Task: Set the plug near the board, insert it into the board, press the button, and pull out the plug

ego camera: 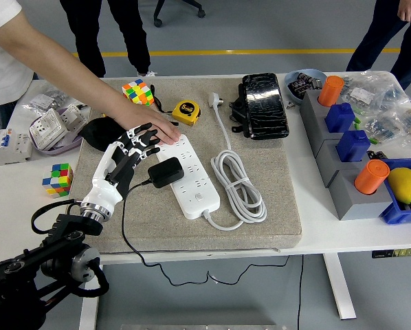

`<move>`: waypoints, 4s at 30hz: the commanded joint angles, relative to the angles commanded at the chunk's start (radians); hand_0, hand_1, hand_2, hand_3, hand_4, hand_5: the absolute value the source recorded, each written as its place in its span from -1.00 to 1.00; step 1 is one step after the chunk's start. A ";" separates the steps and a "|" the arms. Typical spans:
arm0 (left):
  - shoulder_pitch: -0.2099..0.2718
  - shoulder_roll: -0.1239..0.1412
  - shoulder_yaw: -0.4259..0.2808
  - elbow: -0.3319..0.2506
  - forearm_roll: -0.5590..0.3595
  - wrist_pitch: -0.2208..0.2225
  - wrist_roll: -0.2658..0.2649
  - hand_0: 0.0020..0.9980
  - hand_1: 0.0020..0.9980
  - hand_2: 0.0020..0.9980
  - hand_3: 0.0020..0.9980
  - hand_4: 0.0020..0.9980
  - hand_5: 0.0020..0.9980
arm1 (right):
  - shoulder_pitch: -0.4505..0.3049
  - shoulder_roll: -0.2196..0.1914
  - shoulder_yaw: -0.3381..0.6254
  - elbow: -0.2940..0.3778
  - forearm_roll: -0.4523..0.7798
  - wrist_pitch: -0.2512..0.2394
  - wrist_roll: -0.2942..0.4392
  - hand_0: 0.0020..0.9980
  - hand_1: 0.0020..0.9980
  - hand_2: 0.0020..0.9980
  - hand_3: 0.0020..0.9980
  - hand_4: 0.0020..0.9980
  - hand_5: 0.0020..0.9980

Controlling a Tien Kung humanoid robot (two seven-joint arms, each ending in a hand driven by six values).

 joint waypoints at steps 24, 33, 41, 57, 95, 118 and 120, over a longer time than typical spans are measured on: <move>-0.004 0.007 0.004 -0.006 0.015 -0.001 0.002 0.30 0.40 0.43 0.43 0.76 -0.14 | 0.001 -0.003 -0.005 0.001 0.002 0.000 0.000 0.14 0.29 0.24 0.08 0.84 -0.07; -0.006 0.005 -0.004 -0.015 0.029 0.000 0.004 0.30 0.39 0.44 0.42 0.76 -0.14 | -0.001 -0.003 -0.005 0.001 0.002 0.000 0.000 0.14 0.29 0.24 0.08 0.84 -0.06; -0.005 0.003 -0.009 -0.022 0.047 0.002 0.009 0.29 0.38 0.43 0.42 0.76 -0.14 | -0.003 -0.003 -0.004 0.001 0.001 0.000 0.001 0.14 0.29 0.24 0.08 0.84 -0.06; -0.015 0.008 -0.078 -0.140 0.568 0.045 0.343 -0.48 -0.20 -0.16 0.33 0.74 -0.39 | -0.003 0.000 0.001 0.002 -0.002 0.001 0.000 0.13 0.29 0.24 0.08 0.84 -0.06; -0.112 0.021 -0.037 -0.276 1.061 -0.345 1.004 -0.89 -0.83 -0.71 0.61 0.56 -1.00 | -0.001 -0.005 -0.006 0.001 0.003 0.000 0.000 0.14 0.29 0.24 0.08 0.84 -0.06; -0.130 0.022 0.011 -0.256 1.045 -0.403 1.071 -0.89 -0.82 -0.70 0.60 0.57 -1.00 | 0.000 -0.008 -0.011 0.003 0.004 0.001 0.001 0.14 0.29 0.24 0.08 0.84 -0.07; -0.130 0.021 0.014 -0.253 1.042 -0.404 1.071 -0.89 -0.82 -0.70 0.60 0.57 -1.00 | -0.001 -0.007 -0.012 0.002 0.004 0.001 0.001 0.14 0.29 0.24 0.08 0.84 -0.06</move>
